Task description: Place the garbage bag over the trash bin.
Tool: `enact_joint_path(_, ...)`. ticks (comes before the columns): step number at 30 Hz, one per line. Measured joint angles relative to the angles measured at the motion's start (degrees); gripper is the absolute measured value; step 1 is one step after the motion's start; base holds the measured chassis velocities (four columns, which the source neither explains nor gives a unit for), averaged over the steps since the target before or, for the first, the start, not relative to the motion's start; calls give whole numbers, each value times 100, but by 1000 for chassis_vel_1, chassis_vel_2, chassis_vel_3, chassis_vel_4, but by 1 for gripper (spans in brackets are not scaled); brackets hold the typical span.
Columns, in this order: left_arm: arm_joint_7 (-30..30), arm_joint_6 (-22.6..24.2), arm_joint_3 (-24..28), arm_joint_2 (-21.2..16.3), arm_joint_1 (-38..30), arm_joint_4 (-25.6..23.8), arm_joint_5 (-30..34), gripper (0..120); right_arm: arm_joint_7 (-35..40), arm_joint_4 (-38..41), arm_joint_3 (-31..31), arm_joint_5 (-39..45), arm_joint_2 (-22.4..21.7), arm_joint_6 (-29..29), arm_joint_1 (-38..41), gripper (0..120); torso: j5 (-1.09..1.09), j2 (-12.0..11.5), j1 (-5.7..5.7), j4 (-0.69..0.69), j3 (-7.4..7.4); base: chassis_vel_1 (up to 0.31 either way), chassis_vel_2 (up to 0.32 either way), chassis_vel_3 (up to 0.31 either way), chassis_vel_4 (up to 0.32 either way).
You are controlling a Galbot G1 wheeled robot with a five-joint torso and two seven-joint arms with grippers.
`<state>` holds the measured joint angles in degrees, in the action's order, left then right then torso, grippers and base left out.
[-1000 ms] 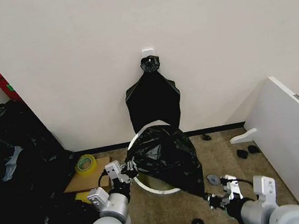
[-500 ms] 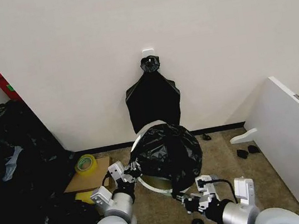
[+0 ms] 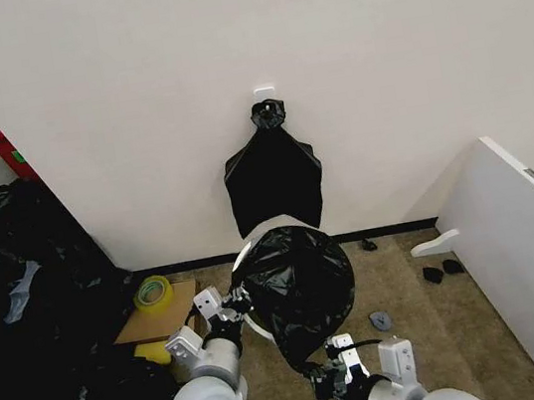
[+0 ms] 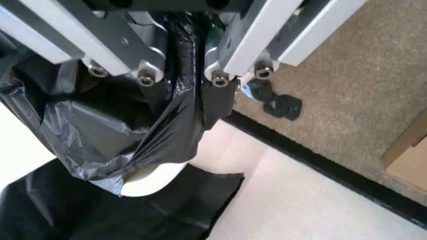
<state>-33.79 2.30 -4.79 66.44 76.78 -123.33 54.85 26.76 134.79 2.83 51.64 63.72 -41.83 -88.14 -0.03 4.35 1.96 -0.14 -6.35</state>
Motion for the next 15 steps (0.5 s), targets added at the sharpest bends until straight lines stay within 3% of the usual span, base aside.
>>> enact_joint_path(8,-119,9,53,21,-126,55,89,4,-111,-313,-265,-656,-22,0,26,0,-1,0,0,-1,0,0,0,0,0)
enact_joint_path(15,-199,47,84,53,-188,64,176,4,-278,-825,-851,-1429,121,94,476,0,-1,0,0,0,0,0,0,0,0)
